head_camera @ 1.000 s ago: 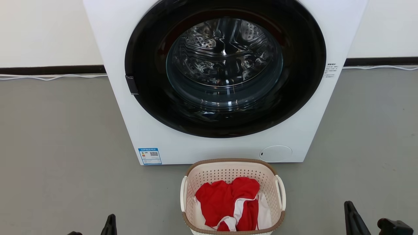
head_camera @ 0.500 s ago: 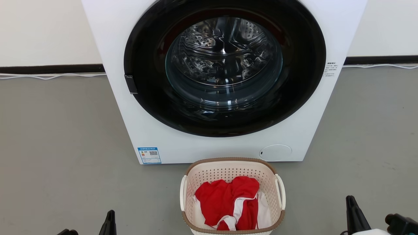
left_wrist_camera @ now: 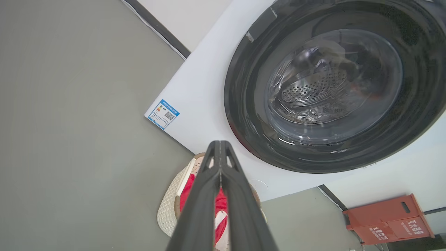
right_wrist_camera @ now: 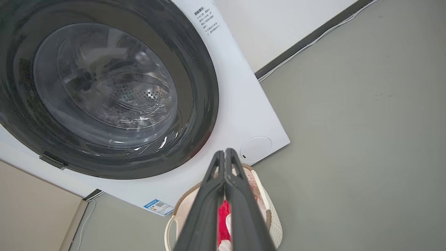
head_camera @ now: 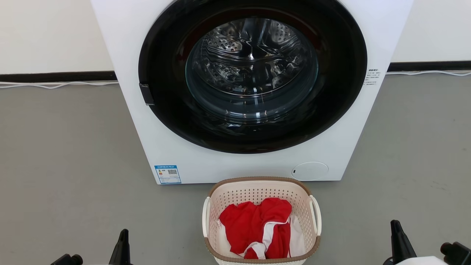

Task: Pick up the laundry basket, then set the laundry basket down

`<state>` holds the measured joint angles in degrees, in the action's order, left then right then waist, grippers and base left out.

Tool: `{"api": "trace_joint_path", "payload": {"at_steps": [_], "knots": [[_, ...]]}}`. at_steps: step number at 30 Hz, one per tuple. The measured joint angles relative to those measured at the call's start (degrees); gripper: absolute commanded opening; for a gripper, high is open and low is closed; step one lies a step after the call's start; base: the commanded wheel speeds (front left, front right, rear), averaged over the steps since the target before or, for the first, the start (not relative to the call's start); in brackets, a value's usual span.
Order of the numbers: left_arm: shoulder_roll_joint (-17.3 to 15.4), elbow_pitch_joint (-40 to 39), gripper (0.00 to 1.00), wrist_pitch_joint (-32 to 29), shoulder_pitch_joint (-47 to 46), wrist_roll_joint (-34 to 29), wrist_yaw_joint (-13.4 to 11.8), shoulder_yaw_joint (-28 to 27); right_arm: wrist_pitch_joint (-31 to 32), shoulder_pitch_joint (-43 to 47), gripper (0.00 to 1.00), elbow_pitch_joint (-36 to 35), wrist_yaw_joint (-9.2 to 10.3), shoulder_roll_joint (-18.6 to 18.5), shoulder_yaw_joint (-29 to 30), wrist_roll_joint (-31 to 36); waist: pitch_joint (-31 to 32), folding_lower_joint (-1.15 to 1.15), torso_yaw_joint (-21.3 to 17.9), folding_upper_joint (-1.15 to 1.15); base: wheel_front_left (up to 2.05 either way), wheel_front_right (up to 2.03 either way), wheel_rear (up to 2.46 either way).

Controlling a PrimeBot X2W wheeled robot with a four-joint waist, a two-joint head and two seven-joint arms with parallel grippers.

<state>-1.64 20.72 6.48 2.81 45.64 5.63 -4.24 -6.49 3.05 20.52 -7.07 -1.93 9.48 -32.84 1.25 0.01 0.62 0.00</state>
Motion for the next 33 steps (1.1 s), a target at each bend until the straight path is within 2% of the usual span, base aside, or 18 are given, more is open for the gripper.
{"api": "trace_joint_path", "payload": {"at_steps": [33], "knots": [[-0.2,-2.0,0.0,-5.4,-2.3,19.0,0.5,-0.2,5.4,-3.2,0.0,-1.8,0.0,0.0,-0.4,-24.3,-0.6,0.0,-0.3,0.0,0.0,0.0,0.0]]}}
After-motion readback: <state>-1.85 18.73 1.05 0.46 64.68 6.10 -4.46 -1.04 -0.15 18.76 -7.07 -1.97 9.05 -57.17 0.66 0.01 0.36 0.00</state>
